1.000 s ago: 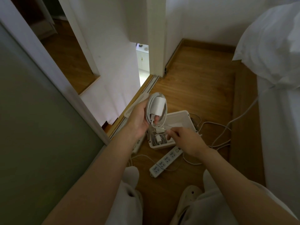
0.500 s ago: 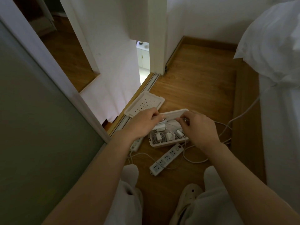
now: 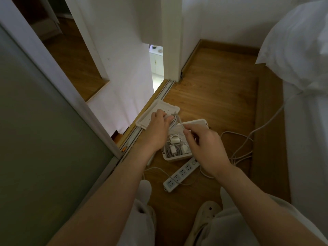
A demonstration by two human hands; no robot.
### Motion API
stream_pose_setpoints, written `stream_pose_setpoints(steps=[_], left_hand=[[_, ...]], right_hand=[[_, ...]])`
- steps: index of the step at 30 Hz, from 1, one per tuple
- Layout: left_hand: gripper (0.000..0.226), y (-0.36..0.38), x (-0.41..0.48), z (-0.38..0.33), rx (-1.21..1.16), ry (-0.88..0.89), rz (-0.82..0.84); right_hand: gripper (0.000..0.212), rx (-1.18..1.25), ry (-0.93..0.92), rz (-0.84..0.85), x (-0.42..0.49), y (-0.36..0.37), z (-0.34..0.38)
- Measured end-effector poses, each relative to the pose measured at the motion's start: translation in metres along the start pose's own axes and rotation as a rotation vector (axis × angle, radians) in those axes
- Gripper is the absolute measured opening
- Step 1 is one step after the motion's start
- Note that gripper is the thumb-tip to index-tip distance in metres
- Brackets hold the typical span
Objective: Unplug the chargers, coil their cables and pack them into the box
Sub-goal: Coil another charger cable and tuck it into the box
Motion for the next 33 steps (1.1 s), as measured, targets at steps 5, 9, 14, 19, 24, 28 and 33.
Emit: stream_pose_setpoints(steps=[5,9,14,19,24,28,33], left_hand=[[0.032,0.005,0.003,0.009,-0.421,-0.181,-0.013],[0.037,0.014,0.001,0.012,-0.984,-0.317,-0.001],[0.034,0.019,-0.007,0.001,-1.582,-0.374,0.062],[0.03,0.006,-0.008,-0.01,-1.559,-0.251,0.112],[0.037,-0.01,-0.007,-0.003,-1.187,-0.202,0.047],[0.056,-0.011,-0.01,-0.011,-1.101,-0.113,0.251],[0.038,-0.009,-0.012,0.007,-0.751,-0.117,0.363]], right_hand=[[0.038,0.084,-0.069,0.122,-0.01,0.023,0.011],[0.04,0.047,-0.075,0.176,-0.009,0.037,0.009],[0.022,-0.036,-0.072,0.293,-0.006,0.057,0.0],[0.024,-0.094,-0.009,0.392,-0.001,0.057,-0.016],[0.025,-0.176,0.089,0.371,0.007,0.042,-0.038],[0.032,-0.192,0.1,0.312,0.01,0.029,-0.045],[0.034,-0.3,0.06,0.274,0.012,0.024,-0.04]])
Point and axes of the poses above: each hand's wrist, its own x-axis towards the middle knuckle, its own y-axis out of the palm, z = x × y, the point moved 8 cm from there along x, towards the middle knuckle, and after that the axes turned 5 degrees about z, right-handed, at the moved point
